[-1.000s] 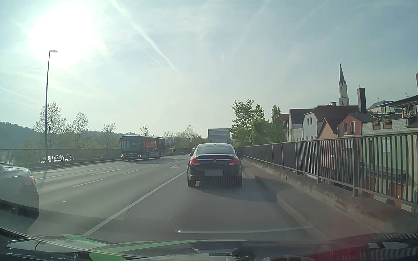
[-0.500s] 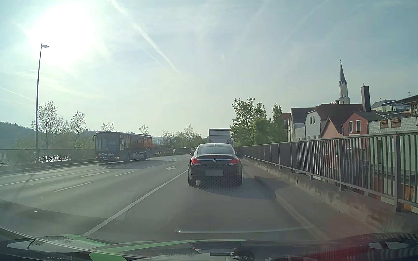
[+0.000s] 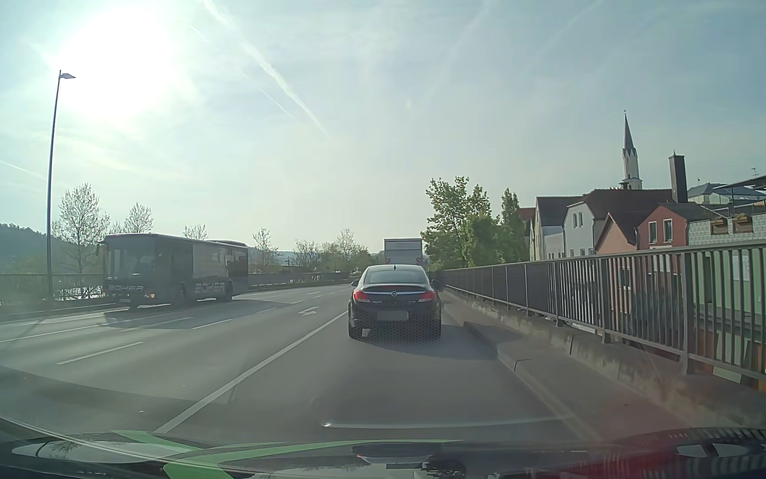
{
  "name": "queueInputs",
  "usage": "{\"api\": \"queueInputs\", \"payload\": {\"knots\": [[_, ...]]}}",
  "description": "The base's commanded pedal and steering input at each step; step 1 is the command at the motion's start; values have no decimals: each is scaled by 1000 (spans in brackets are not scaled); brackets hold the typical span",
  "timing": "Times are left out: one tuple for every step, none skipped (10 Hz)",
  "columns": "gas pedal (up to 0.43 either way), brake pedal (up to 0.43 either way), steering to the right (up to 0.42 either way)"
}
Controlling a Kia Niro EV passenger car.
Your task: Follow the waypoints while adhering to traffic rules and regulations
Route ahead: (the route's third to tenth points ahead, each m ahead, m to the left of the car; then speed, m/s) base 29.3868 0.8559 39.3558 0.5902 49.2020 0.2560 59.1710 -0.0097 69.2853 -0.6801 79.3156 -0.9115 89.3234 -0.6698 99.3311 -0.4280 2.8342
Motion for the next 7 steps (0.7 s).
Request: {"api": "queueInputs", "payload": {"knots": [[110, 0, -2], [110, 0, -2], [118, 0, -1], [130, 0, -1], [130, 0, -1], [130, 0, -1], [130, 0, -1]]}}
